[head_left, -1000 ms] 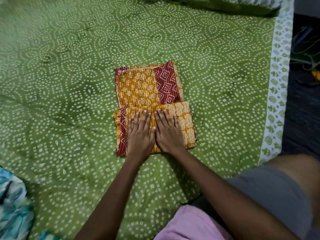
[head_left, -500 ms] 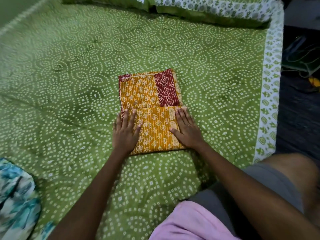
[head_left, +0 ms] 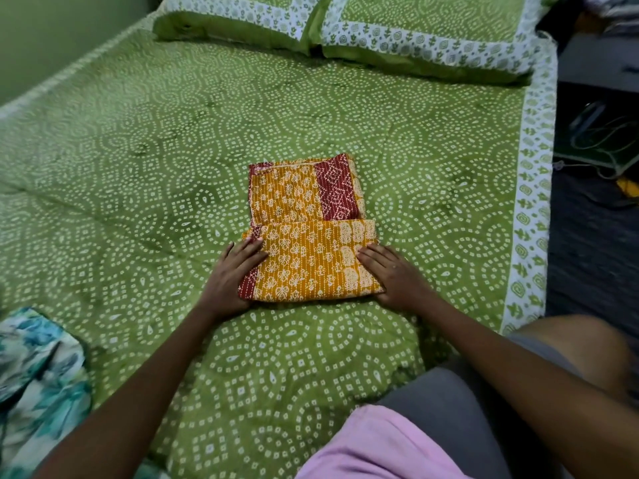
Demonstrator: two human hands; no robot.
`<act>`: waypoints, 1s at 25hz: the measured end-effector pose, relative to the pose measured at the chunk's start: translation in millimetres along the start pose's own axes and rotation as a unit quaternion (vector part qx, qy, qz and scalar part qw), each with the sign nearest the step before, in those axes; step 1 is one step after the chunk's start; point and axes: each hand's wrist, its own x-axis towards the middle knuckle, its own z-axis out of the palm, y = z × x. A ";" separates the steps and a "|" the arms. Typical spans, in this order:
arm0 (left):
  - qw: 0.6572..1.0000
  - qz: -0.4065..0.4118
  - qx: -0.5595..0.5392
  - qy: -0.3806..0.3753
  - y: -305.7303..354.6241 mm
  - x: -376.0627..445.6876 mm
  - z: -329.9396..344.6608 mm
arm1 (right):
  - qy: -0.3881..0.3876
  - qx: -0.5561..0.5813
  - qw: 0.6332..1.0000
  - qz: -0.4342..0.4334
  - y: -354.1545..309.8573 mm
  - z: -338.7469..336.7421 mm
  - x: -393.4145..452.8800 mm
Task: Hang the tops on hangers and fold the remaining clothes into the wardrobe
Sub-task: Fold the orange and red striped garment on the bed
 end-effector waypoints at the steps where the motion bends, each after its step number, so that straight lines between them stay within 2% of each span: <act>1: 1.000 0.006 -0.014 -0.006 -3.9 4.7 -3.9 | 0.011 -0.007 1.000 -0.013 1.7 -0.7 2.0; 4: 0.999 0.027 0.006 -0.041 -21.4 20.2 -8.8 | 0.024 -0.017 0.998 -0.062 15.9 -4.9 8.4; 7: 0.996 0.022 0.026 -0.082 -30.5 33.2 -8.3 | 0.033 -0.073 0.993 -0.091 26.2 -5.0 15.7; 8: 0.996 0.017 0.012 -0.085 -29.7 38.4 -8.9 | 0.053 -0.091 0.990 -0.095 28.4 -2.3 21.8; 10: 0.999 0.022 -0.009 -0.039 -21.5 48.2 -9.1 | 0.100 -0.107 0.986 -0.083 33.8 3.8 36.3; 11: 0.999 0.010 -0.038 -0.009 -16.3 52.6 -6.3 | 0.117 -0.101 0.986 -0.068 36.4 4.0 44.2; 13: 0.982 -0.085 -0.167 0.009 -18.3 59.5 2.6 | 0.140 -0.044 0.988 -0.044 42.2 1.0 57.6; 14: 0.953 -0.156 -0.260 0.019 -20.3 62.5 4.1 | 0.151 0.031 0.988 -0.022 41.7 -4.5 59.9; 15: 0.908 -0.217 -0.358 0.032 -21.0 64.3 4.8 | 0.146 0.141 0.979 0.025 38.6 -12.7 60.8; 16: 0.864 -0.259 -0.428 0.053 -20.9 65.0 2.9 | 0.138 0.266 0.950 0.092 34.2 -24.0 61.5; 17: 0.826 -0.292 -0.477 0.076 -19.3 66.2 -0.3 | 0.124 0.387 0.898 0.167 28.6 -38.3 63.4; 18: 0.794 -0.324 -0.508 0.084 -14.4 66.9 -3.5 | 0.110 0.491 0.832 0.231 25.0 -48.9 67.0; 19: 0.761 -0.345 -0.542 0.092 -7.7 67.7 -4.1 | 0.091 0.565 0.771 0.279 22.4 -56.3 71.3; 20: 0.740 -0.361 -0.558 0.104 -2.4 68.3 -1.7 | 0.070 0.596 0.733 0.320 21.7 -57.5 75.9; 22: 0.730 -0.373 -0.551 0.156 9.3 66.7 6.8 | 0.044 0.585 0.708 0.394 16.9 -53.1 82.5; 23: 0.741 -0.370 -0.530 0.181 15.5 65.1 11.8 | 0.054 0.563 0.706 0.427 14.3 -46.9 83.4; 25: 0.790 -0.365 -0.446 0.211 27.3 60.5 19.2 | 0.117 0.529 0.696 0.472 5.2 -35.5 81.0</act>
